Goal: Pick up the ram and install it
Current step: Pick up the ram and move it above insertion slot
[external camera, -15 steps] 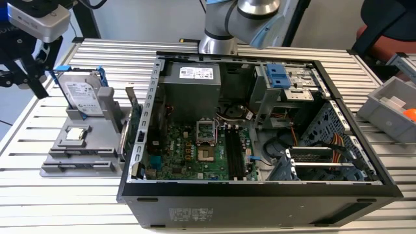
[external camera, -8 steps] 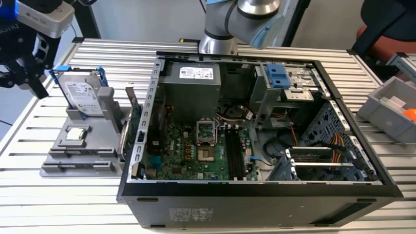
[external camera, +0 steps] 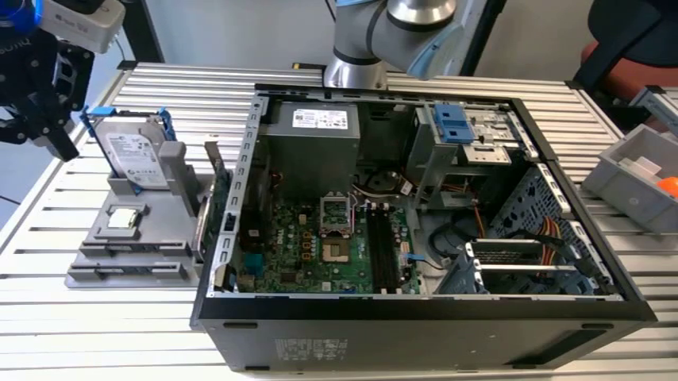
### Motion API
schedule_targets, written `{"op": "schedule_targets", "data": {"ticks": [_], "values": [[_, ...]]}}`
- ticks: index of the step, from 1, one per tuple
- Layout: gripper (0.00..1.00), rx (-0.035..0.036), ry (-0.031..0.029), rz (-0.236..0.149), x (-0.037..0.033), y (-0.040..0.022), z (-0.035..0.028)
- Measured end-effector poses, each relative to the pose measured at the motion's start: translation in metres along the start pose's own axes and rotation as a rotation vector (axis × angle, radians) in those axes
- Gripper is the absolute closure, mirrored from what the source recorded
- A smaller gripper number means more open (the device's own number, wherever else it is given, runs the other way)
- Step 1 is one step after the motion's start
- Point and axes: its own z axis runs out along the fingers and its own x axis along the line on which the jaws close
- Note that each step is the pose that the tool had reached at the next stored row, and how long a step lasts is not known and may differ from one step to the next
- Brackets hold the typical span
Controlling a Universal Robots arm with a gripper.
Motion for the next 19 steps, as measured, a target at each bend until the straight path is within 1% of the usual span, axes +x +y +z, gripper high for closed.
{"op": "schedule_targets", "data": {"ticks": [3,4,19], "values": [[1.0,0.0002,0.0009,-0.022,-0.0001,0.0001,0.0],[1.0,0.0002,0.0014,-0.035,-0.0001,0.0001,0.0],[1.0,0.0004,0.0131,-0.308,-0.0001,0.0001,0.0]]}}
